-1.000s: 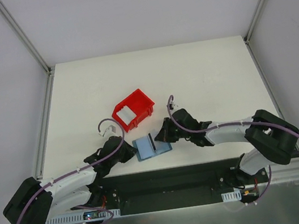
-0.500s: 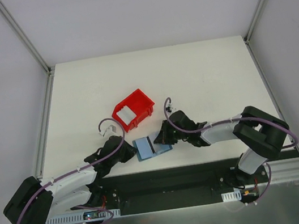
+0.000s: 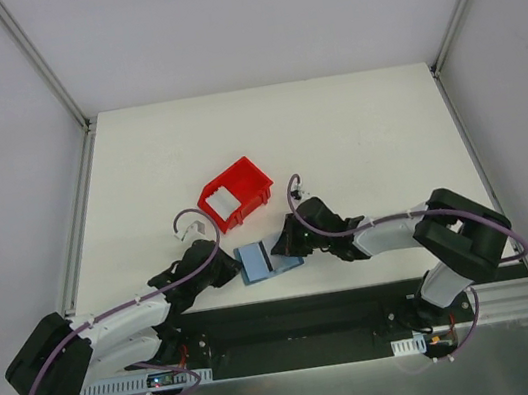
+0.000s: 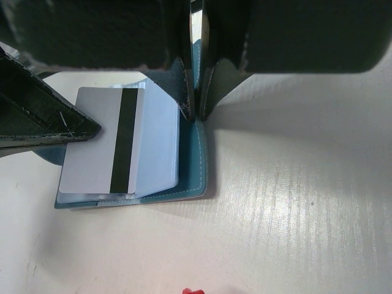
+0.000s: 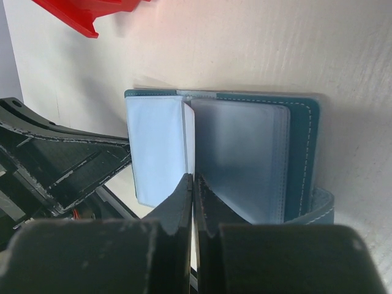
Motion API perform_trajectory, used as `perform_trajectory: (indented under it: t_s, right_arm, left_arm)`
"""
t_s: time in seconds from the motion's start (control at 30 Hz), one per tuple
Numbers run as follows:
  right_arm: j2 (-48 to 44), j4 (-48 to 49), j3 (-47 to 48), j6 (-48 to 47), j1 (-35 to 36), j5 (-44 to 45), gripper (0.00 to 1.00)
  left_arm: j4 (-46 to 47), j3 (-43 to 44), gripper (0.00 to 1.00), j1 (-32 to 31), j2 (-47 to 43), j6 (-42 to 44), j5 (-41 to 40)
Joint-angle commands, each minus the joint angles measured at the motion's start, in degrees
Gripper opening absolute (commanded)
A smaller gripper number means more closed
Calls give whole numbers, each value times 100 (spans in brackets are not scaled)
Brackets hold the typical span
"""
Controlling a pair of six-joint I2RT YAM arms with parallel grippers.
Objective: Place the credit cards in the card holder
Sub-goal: Insert the credit card into the card holder.
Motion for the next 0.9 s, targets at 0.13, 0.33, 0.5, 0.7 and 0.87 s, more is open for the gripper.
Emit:
perform_trajectory:
  t_s: [0.13, 0.33, 0.5, 0.7, 0.87]
  right_arm:
    - [284, -370, 87, 95, 275, 175, 0]
    - [275, -317, 25, 148, 223, 177, 0]
    - [556, 306, -36, 341, 231, -245, 1]
    - [653, 869, -115, 570, 275, -361, 0]
    - [469, 1054, -274, 675, 302, -246, 0]
  left_arm:
    - [-745, -171, 0, -32, 67, 146, -113]
    - [-736, -206, 0, -40, 14, 129, -122]
    - [-745, -188, 0, -40, 67, 129, -131]
    - [-736, -214, 0, -40, 76, 102, -122]
    - [-736, -250, 0, -40, 58, 76, -87]
